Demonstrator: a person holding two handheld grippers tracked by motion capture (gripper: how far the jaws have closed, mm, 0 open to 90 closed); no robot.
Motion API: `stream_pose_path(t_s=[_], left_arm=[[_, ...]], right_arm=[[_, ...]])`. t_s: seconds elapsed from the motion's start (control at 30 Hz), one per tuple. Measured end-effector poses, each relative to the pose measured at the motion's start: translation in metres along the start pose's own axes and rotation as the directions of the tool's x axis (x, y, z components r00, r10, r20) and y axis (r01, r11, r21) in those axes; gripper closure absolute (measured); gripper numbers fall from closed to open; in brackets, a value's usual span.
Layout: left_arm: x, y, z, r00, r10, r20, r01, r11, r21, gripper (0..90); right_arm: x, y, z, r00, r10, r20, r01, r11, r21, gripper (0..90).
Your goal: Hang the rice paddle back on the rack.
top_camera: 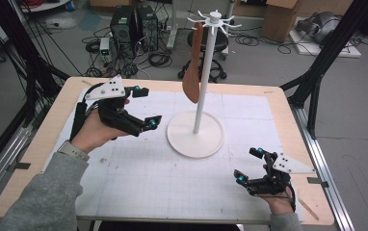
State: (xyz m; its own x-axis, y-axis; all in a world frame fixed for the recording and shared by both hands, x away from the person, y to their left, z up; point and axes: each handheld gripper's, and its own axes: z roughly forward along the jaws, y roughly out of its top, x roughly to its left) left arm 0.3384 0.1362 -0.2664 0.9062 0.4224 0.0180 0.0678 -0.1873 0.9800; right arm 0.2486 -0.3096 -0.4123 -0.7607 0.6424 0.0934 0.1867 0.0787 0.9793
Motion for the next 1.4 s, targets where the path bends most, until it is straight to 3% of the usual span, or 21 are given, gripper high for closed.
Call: stream_pose_path(t_s=[0.43, 0.7, 0.87, 1.03, 1.23, 1.4], left_arm=[[-0.009, -0.044, -0.015, 0.9999, -0.004, -0.014, 0.004, 1.0000, 0.003, 1.7], [-0.012, -0.070, -0.030, 0.9980, 0.008, -0.063, -0.007, 0.9999, 0.010, 1.7], [-0.013, -0.091, -0.042, 0.9962, -0.037, -0.079, 0.035, 0.9988, -0.034, 1.7], [-0.013, -0.109, -0.050, 0.9928, -0.061, -0.103, 0.056, 0.9974, -0.044, 1.7], [-0.014, -0.122, -0.062, 0.9895, -0.072, -0.125, 0.063, 0.9952, -0.074, 1.7], [-0.019, -0.129, -0.069, 0.9899, -0.049, -0.133, 0.040, 0.9964, -0.075, 1.7]], right_arm=[[-0.001, 0.000, 0.000, 1.0000, 0.000, -0.004, 0.000, 1.000, 0.002, 0.0], [0.000, 0.001, 0.003, 0.9999, 0.004, -0.012, -0.004, 1.000, 0.005, 0.0], [-0.001, 0.002, 0.003, 0.9998, 0.003, -0.019, -0.003, 1.000, -0.006, 0.0], [-0.001, 0.002, 0.003, 0.9995, 0.016, -0.025, -0.017, 1.000, -0.021, 0.0], [0.001, 0.004, 0.003, 0.9976, 0.026, -0.064, -0.029, 0.998, -0.048, 0.0], [0.002, 0.006, 0.002, 0.9954, 0.024, -0.092, -0.031, 0.997, -0.072, 0.0]])
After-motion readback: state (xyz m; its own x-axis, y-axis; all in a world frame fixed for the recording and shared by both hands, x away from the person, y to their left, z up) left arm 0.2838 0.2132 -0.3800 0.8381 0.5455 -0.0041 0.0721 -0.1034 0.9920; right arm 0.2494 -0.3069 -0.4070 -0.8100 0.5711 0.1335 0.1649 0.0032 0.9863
